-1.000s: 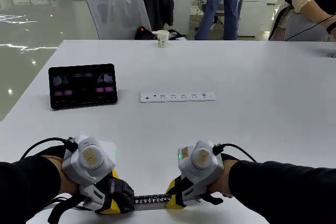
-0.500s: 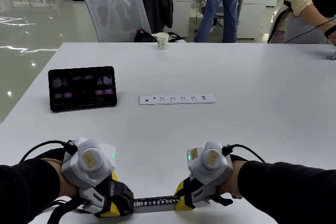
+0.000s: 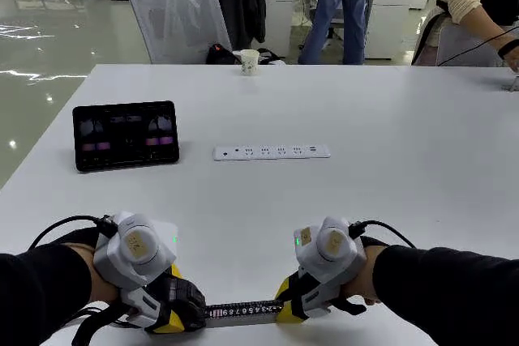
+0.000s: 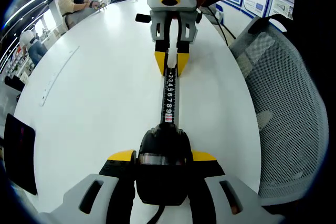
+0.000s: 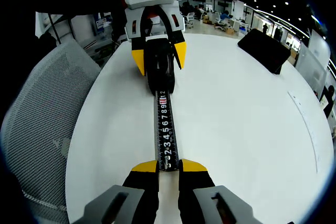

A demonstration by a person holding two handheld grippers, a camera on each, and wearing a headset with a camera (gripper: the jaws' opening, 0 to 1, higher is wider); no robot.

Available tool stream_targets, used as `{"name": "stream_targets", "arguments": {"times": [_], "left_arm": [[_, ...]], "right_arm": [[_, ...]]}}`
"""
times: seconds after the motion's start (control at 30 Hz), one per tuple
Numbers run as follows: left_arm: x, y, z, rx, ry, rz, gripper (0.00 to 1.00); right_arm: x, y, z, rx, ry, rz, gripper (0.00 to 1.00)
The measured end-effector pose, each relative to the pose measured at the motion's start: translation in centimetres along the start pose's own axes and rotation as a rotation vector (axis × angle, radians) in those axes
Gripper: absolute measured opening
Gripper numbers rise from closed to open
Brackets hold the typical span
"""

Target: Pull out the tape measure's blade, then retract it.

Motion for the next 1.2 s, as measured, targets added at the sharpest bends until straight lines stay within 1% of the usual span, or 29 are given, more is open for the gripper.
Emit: {"name": "stream_targets", "arguments": {"times": [0.47,0.9,1.03,1.2], "left_arm": [[0.0,0.0,0.0,0.001,0.000,0.000,0.33],[0.1,0.0,0.0,0.001,-0.001,0.005,0.33],[0.1,0.0,0.0,0.002,-0.001,0.005,0.33],[0.1,0.0,0.0,0.002,-0.001,0.005,0.33]], "right_arm": [[-0.2,1.2,-1.0,-0.011,0.006,0.015,0.10],[-0.4,2.0,-1.7,-0.013,0.012,0.022,0.10],[-0.4,2.3,-1.9,-0.021,0.011,0.014,0.10],[-0.4,2.7,-2.2,-0.025,0.014,0.025,0.10]]}}
Point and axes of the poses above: the centre of the closed fingertips' face, and the gripper's own axes: z roughly forward along the fingers, x roughly to its right, y roughly out of its underside, the point moved 7 cm from there along -z, roughly backward along the fingers, and after that the axes turned 13 degrees about -z, right-handed, at the moved point
